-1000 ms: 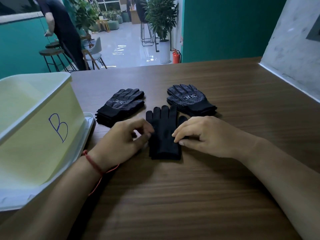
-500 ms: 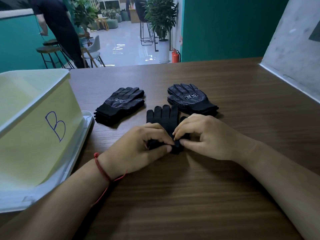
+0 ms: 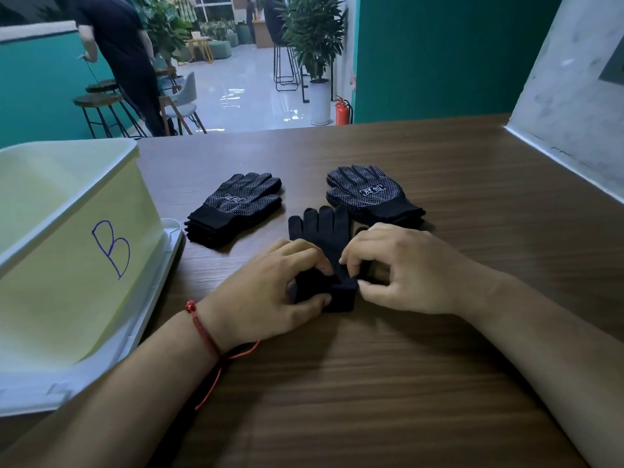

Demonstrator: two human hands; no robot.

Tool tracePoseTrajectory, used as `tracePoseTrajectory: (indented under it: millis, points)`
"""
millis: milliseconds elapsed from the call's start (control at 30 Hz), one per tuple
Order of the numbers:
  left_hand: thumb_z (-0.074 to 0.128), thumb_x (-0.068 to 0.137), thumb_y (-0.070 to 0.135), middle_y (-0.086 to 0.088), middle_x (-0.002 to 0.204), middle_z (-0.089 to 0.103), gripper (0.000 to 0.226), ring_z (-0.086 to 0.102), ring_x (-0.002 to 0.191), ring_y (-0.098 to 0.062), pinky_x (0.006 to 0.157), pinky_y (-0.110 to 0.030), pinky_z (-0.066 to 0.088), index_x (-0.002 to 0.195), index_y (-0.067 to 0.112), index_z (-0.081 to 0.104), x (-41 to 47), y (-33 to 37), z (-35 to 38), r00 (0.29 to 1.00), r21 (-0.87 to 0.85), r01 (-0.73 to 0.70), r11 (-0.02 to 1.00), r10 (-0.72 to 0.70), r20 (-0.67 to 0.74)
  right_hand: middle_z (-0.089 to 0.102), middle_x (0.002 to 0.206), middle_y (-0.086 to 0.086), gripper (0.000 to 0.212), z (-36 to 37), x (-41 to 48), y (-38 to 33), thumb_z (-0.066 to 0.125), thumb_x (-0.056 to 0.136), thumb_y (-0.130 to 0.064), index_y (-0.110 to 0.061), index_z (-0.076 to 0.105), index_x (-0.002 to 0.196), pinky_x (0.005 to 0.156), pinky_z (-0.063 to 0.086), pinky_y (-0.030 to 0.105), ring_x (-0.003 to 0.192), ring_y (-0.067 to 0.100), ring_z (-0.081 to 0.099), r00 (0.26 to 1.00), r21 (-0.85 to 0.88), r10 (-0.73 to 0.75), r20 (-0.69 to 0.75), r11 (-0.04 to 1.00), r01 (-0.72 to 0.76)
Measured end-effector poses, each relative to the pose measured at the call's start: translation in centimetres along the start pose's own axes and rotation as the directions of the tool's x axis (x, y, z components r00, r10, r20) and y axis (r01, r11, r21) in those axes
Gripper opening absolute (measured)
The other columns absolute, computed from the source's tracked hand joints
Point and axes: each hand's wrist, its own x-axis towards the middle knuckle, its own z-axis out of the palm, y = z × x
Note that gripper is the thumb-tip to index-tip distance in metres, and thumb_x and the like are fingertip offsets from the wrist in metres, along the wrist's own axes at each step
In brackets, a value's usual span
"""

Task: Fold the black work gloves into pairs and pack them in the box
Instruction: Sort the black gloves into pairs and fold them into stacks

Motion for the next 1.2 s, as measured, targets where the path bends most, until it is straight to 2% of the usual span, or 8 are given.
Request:
tracePoseTrajectory:
  millis: [200, 467, 633, 733, 900, 967, 1067, 1200]
  points:
    - [0.082, 0.082, 0.054, 0.017, 0.12, 0.063, 0.035, 0.062, 0.113, -0.007, 0.095, -0.035, 0.052, 0.103, 0.032, 0.064, -0.2, -0.5, -1.4, 0.998, 0.004, -0.022, 1.0, 0.021, 0.057, 0.066, 0.124, -0.027, 0.027, -0.5, -0.1, -0.2, 0.066, 0.087, -0.054, -0.041, 0.073, 0.11, 0.097, 0.053, 0.036, 0.119, 0.003, 0.06, 0.998, -0.015, -0.026, 0.052, 1.0, 0.027]
    - [0.069, 0.09, 0.036, 0.014, 0.097, 0.065, 0.011, 0.061, 0.096, -0.013, 0.083, -0.038, 0.054, 0.086, 0.026, 0.067, 0.2, 0.4, -1.5, 0.988, 0.154, -0.152, 0.976, 0.156, -0.014, 0.063, 0.133, -0.026, 0.045, -0.1, 0.1, -0.8, 0.068, 0.087, -0.07, -0.04, 0.073, 0.121, 0.105, 0.045, 0.029, 0.126, -0.001, 0.056, 0.995, -0.075, -0.072, 0.067, 0.994, 0.077]
    - [0.071, 0.097, 0.03, 0.009, 0.096, 0.066, 0.011, 0.064, 0.089, -0.014, 0.079, -0.039, 0.053, 0.09, 0.022, 0.068, -0.1, 0.1, -1.8, 0.994, -0.093, -0.111, 0.989, 0.109, -0.027, 0.069, 0.12, -0.022, 0.024, 1.1, 0.7, -0.5, 0.067, 0.09, -0.037, -0.035, 0.074, 0.113, 0.096, 0.053, 0.038, 0.114, 0.006, 0.064, 0.997, -0.058, -0.075, -0.016, 0.996, 0.074]
    - [0.068, 0.1, 0.037, 0.006, 0.104, 0.07, 0.02, 0.068, 0.099, -0.02, 0.086, -0.038, 0.053, 0.106, 0.017, 0.071, -0.2, 0.0, -2.4, 0.996, -0.29, -0.091, 0.953, 0.09, -0.017, 0.07, 0.1, -0.02, 0.026, 1.2, 0.8, -0.5, 0.059, 0.089, -0.039, -0.039, 0.071, 0.112, 0.083, 0.052, 0.032, 0.098, 0.003, 0.065, 0.997, 0.103, 0.019, -0.069, 0.995, -0.012]
    - [0.083, 0.089, 0.034, 0.01, 0.096, 0.064, 0.029, 0.065, 0.092, -0.016, 0.08, -0.044, 0.054, 0.107, 0.022, 0.064, 0.1, -1.4, -1.5, 0.999, -0.117, -0.034, 0.993, 0.029, -0.038, 0.073, 0.082, -0.008, 0.027, 1.3, 0.8, -0.1, 0.052, 0.106, -0.053, -0.034, 0.071, 0.106, 0.066, 0.051, 0.04, 0.074, 0.014, 0.069, 0.983, 0.256, 0.109, -0.147, 0.964, -0.069]
    - [0.082, 0.09, 0.033, 0.01, 0.086, 0.064, 0.023, 0.065, 0.084, -0.014, 0.075, -0.041, 0.054, 0.094, 0.024, 0.062, 0.1, -1.7, -1.2, 0.996, -0.11, 0.019, 0.994, -0.028, -0.088, 0.065, 0.07, -0.012, 0.02, 1.3, 0.8, -0.3, 0.055, 0.108, -0.047, -0.042, 0.065, 0.092, 0.058, 0.044, 0.028, 0.063, 0.01, 0.06, 0.976, 0.293, 0.128, -0.177, 0.953, -0.072]
    - [0.081, 0.092, 0.034, 0.003, 0.067, 0.059, 0.035, 0.061, 0.06, -0.017, 0.06, -0.033, 0.051, 0.074, 0.02, 0.054, 0.2, -1.6, -1.2, 0.971, -0.197, 0.147, 0.969, -0.179, -0.157, 0.058, 0.063, -0.023, 0.043, 1.2, 1.1, -0.7, 0.062, 0.108, -0.025, -0.054, 0.053, 0.078, 0.057, 0.035, 0.013, 0.056, 0.001, 0.054, 0.965, 0.349, 0.164, -0.206, 0.933, -0.084]
    - [0.079, 0.093, 0.04, -0.009, 0.063, 0.058, 0.045, 0.045, 0.052, -0.005, 0.053, -0.024, 0.04, 0.069, 0.007, 0.059, 0.4, -1.1, -1.3, 0.951, -0.26, 0.25, 0.933, -0.287, -0.115, 0.069, 0.078, -0.022, 0.025, 1.5, 0.8, -0.4, 0.082, 0.095, -0.026, -0.045, 0.067, 0.102, 0.069, 0.045, 0.013, 0.072, 0.002, 0.065, 0.965, 0.373, 0.197, -0.175, 0.92, -0.12]
